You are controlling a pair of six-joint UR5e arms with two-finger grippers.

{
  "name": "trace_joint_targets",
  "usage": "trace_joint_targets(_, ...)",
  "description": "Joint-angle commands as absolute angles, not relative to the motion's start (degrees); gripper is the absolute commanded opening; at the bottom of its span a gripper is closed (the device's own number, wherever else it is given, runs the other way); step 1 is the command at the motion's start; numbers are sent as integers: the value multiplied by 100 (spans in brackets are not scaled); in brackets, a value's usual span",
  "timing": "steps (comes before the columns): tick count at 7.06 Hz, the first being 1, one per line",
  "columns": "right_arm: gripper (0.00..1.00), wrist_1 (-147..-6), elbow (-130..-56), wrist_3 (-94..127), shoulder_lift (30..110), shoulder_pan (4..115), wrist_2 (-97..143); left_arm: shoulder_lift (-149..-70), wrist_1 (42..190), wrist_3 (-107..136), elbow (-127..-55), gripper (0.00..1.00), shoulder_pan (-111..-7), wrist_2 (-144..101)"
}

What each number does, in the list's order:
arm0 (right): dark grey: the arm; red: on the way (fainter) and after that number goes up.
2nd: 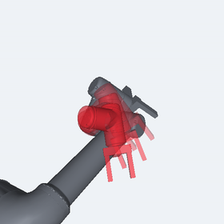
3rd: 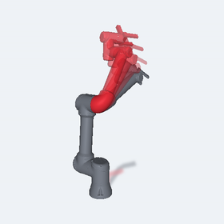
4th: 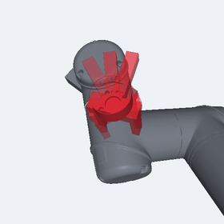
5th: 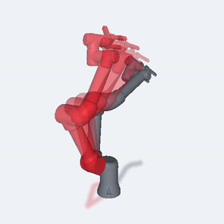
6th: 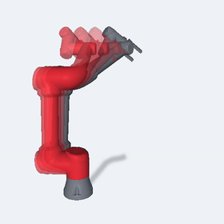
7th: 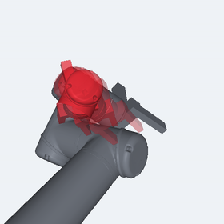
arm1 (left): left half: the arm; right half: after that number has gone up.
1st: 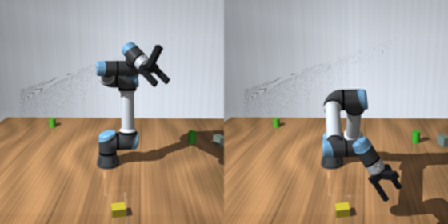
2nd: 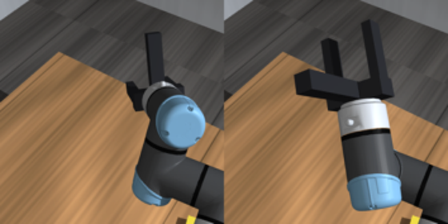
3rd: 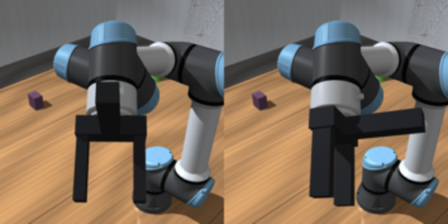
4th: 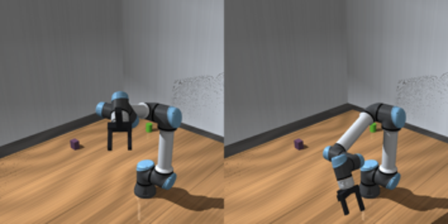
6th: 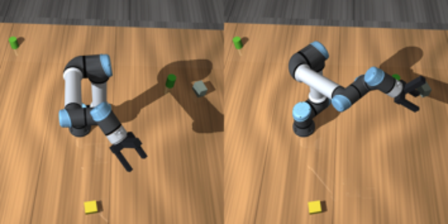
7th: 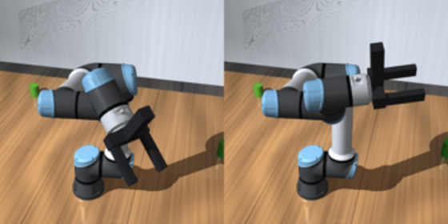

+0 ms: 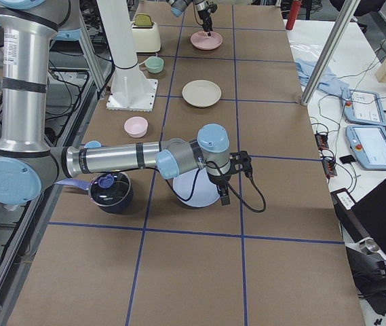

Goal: Stack three plates with pink and blue
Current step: 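Grasp the rim of the pink plate with the left gripper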

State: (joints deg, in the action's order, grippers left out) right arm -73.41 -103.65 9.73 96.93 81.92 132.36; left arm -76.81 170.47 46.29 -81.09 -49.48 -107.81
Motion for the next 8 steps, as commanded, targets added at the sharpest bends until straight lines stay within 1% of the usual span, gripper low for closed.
trace_joint_targets(1, 100, -7295, -10371, 984, 9712, 8191, 13236, -7682, 17148, 4623, -8269, 0, -4957, -10863)
trace_joint_targets(3, 100, -7295, -10371, 984, 9721, 8191, 13245, -7682, 17042, 4632, -8874, 0, -5070, -11799)
trace_joint_targets(4, 100, -7295, -10371, 984, 9729, 8191, 13245, -7760, 16563, 4632, -9303, 0, -5298, -12039)
trace_joint_targets(5, 100, -7295, -10371, 976, 9729, 8191, 13245, -7891, 15454, 4632, -10125, 0, -5326, -12102)
trace_joint_targets(6, 100, -7295, -10371, 976, 9738, 8191, 13245, -8275, 13998, 4658, -11047, 0, -5335, -12103)
trace_joint_targets(7, 100, -7304, -10371, 984, 9738, 8191, 13254, -8810, 12887, 4780, -11570, 0, -5318, -12076)
trace_joint_targets(8, 100, -7304, -10362, 984, 9747, 8191, 13263, -9529, 12311, 5364, -11619, 0, -5082, -12015)
